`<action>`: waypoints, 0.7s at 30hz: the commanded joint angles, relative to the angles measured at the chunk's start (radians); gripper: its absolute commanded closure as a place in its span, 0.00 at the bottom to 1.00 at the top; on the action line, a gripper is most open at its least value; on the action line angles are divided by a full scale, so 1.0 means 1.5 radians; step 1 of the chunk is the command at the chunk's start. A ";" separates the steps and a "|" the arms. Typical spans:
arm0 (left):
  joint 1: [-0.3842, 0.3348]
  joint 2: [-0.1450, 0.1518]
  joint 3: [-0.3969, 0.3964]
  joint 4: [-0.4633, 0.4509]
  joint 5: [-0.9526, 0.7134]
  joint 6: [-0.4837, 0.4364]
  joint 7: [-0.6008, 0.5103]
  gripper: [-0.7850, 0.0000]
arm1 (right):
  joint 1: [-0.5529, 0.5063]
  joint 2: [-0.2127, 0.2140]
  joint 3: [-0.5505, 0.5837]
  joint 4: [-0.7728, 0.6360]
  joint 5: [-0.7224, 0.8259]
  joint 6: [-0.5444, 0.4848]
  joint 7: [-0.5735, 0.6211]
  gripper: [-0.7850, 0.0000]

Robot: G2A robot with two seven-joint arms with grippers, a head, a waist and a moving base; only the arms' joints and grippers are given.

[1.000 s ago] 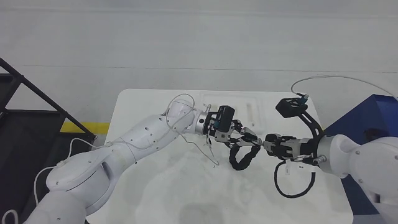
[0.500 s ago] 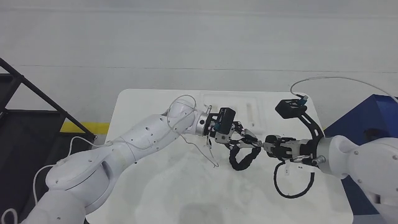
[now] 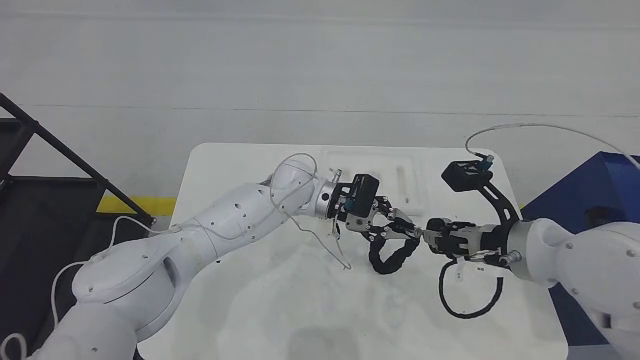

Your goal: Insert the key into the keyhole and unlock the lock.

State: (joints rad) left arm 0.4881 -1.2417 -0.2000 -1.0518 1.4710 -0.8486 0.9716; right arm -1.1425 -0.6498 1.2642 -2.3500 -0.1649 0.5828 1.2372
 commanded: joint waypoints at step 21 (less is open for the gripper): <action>-0.017 0.002 0.020 0.005 0.013 0.016 0.016 1.00 | 0.020 0.015 -0.028 0.009 0.024 0.004 -0.004 1.00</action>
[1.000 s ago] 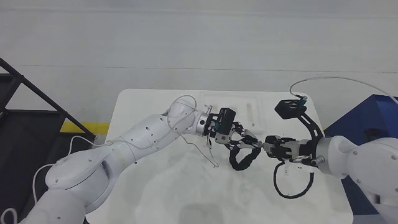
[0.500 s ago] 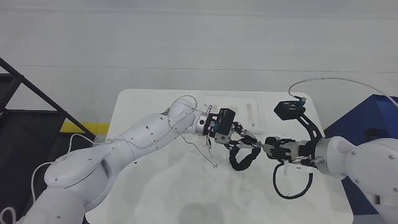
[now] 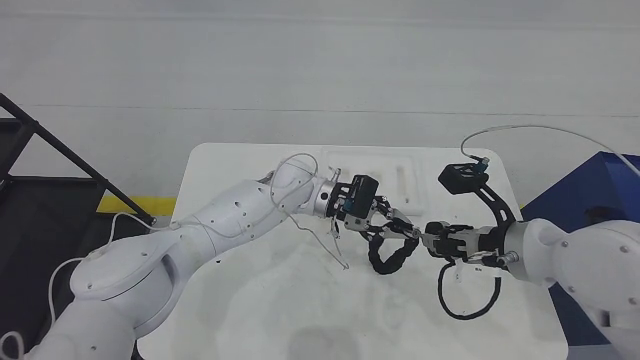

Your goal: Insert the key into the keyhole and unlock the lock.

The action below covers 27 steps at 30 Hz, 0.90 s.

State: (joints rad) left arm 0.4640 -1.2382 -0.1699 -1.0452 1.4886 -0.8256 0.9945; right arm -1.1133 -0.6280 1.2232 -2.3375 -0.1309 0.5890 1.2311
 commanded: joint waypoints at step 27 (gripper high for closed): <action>-0.002 0.002 0.000 -0.018 0.031 0.007 0.007 1.00 | 0.059 0.011 -0.055 0.037 0.026 -0.006 0.006 1.00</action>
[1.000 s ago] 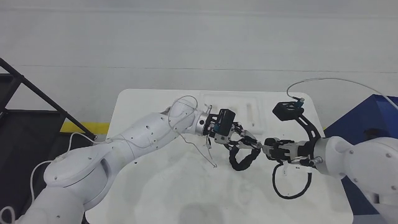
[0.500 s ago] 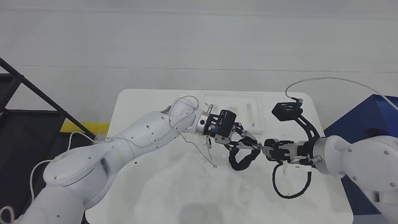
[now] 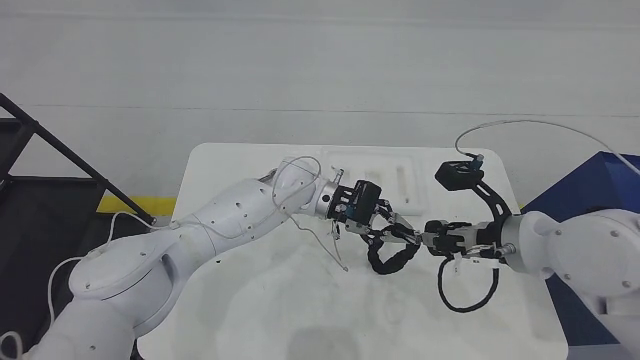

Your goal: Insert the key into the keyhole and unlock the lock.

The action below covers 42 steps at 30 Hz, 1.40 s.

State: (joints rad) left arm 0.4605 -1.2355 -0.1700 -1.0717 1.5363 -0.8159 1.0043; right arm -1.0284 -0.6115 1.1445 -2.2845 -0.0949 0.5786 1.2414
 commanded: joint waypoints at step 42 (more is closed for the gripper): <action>-0.012 0.077 0.000 -0.028 -0.233 -0.131 -0.131 1.00 | -0.010 -0.004 0.019 0.050 -0.033 -0.416 -0.017 0.00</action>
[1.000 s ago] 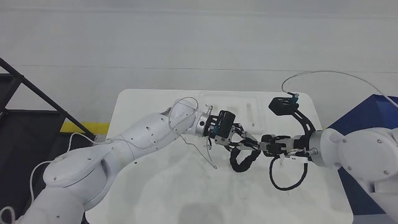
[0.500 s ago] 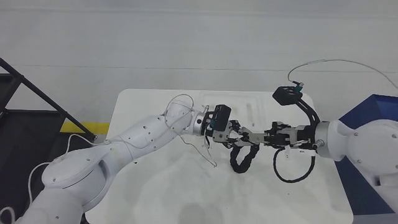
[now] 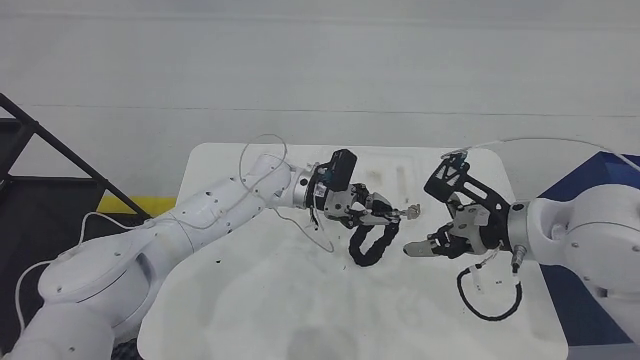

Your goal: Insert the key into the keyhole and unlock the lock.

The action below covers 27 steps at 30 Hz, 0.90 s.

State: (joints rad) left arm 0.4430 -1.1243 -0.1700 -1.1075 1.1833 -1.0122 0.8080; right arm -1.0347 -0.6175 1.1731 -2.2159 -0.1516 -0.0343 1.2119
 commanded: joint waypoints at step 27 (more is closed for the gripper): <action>-0.026 -0.007 0.000 0.014 -0.121 0.000 -0.183 1.00 | -0.068 0.002 0.005 -0.057 -0.310 -0.213 -0.147 0.00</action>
State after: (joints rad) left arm 0.4039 -1.1309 -0.1700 -1.0868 1.0225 -1.0123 0.5572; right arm -1.1326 -0.6138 1.1821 -2.2938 -0.5968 -0.3448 1.0006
